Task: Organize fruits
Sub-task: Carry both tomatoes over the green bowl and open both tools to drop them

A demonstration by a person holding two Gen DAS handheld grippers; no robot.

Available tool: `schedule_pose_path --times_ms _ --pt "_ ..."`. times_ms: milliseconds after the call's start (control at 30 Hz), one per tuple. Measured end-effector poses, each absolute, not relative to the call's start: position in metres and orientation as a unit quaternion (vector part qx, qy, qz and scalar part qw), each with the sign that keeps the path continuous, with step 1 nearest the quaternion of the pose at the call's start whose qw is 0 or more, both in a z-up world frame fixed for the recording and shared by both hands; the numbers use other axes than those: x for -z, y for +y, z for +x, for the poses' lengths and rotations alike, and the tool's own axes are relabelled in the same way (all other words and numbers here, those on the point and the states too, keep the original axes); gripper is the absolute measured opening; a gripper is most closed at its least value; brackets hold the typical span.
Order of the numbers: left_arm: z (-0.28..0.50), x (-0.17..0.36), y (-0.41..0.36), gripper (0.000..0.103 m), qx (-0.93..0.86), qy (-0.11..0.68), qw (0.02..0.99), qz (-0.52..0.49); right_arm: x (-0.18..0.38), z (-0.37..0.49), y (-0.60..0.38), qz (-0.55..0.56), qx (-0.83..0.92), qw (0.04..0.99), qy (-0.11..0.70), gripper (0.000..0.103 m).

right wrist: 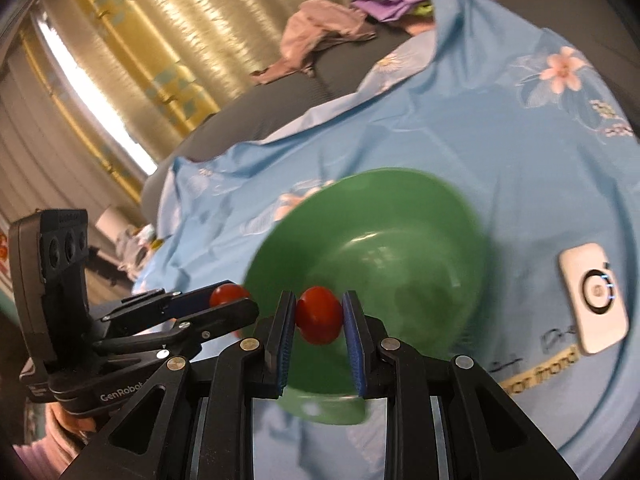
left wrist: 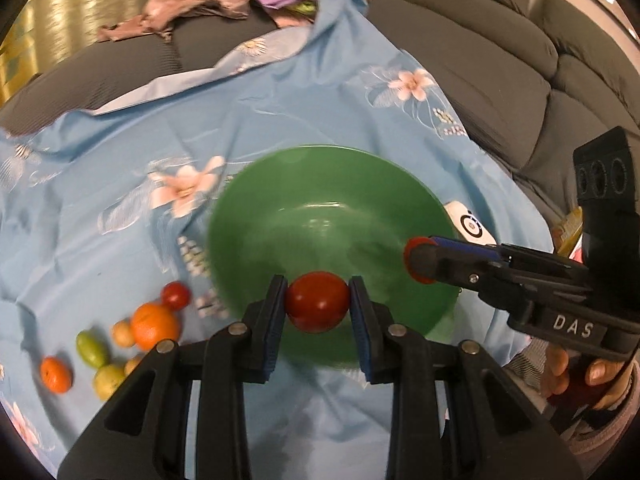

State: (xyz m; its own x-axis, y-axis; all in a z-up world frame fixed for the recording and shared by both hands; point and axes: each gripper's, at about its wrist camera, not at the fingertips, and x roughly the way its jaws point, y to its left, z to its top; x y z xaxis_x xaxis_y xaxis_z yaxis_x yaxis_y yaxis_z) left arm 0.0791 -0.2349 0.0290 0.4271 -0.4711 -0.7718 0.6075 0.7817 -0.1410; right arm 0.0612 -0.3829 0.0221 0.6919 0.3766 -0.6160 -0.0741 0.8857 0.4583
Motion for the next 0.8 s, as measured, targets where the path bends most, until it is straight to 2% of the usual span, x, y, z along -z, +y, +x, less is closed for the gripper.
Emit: schedule_pose_path --times_ms 500,533,600,667,733,800 --pt "0.088 -0.009 -0.273 0.032 0.316 0.446 0.828 0.128 -0.01 0.061 -0.402 0.163 -0.071 0.91 0.375 0.026" --pt "0.088 -0.009 -0.273 0.034 0.315 0.445 0.828 0.128 -0.01 0.06 -0.401 0.16 -0.068 0.91 0.376 0.026" --pt "0.088 -0.011 -0.272 0.051 0.309 0.442 0.832 0.128 -0.011 0.06 -0.401 0.156 -0.062 0.911 0.377 0.026" --pt "0.087 -0.013 -0.269 0.061 0.305 0.439 0.836 0.126 -0.012 0.06 -0.4 0.153 -0.059 0.911 0.379 0.027" --pt "0.087 -0.015 -0.266 0.064 0.3 0.437 0.838 0.126 -0.012 0.06 -0.399 0.149 -0.055 0.911 0.38 0.03" --pt "0.087 -0.018 -0.261 0.073 0.292 0.437 0.842 0.125 -0.014 0.059 -0.398 0.147 -0.05 0.912 0.38 0.032"
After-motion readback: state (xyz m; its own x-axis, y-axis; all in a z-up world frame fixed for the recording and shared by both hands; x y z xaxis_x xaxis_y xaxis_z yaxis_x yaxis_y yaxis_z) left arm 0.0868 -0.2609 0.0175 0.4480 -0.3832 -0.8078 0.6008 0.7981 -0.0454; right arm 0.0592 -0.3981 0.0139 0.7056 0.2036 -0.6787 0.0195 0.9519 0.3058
